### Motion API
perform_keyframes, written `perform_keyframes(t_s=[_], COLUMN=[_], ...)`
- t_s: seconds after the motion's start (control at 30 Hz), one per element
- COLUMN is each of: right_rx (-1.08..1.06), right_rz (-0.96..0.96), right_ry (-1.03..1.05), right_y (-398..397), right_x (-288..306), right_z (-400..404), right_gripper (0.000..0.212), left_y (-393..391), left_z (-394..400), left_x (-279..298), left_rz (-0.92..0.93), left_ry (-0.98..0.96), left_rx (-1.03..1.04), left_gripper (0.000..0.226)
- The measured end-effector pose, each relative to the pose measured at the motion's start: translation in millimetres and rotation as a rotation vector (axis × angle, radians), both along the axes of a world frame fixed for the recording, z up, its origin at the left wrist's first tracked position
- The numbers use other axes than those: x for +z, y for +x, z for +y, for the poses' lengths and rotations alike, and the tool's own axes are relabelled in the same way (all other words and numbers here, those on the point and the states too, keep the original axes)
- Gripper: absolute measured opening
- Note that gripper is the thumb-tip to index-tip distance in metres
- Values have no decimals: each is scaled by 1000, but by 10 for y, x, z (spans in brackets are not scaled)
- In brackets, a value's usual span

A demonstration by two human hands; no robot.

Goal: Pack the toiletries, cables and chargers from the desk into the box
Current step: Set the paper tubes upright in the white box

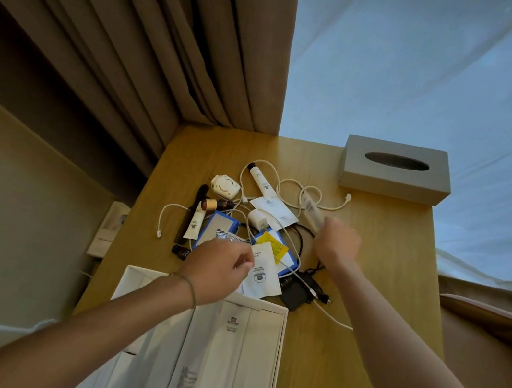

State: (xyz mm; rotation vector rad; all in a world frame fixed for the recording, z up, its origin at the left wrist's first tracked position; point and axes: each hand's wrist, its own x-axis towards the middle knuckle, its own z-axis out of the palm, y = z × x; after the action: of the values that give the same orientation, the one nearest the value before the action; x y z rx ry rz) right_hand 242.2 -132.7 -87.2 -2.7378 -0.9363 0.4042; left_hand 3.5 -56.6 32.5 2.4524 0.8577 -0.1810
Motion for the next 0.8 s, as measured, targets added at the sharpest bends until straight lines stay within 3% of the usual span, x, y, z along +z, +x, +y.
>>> perform_keyframes(t_s=[0.17,0.3,0.47,0.63,0.8], right_rx=[-192,-307,-391,-489,-486], right_rz=[335,610,809,967,1070], right_ry=[377,632,733,827,880], right_y=[-38,-215,-481,-765,-1061], right_x=[281,605,903,1106,1299], right_z=[-98,-300,-568,-695,-741], right_gripper=[30,31,21,18,10], left_y=[296,487,601,617,655], left_z=[173,262,297,310,382], left_x=[-287,-560,-758,-814,-758], left_rz=[95,243,303,227,189], left_ry=[111,235,448,607,614], left_rx=[-195,-528,-927,-1123,-1054], left_gripper=[21,52,77,62,37])
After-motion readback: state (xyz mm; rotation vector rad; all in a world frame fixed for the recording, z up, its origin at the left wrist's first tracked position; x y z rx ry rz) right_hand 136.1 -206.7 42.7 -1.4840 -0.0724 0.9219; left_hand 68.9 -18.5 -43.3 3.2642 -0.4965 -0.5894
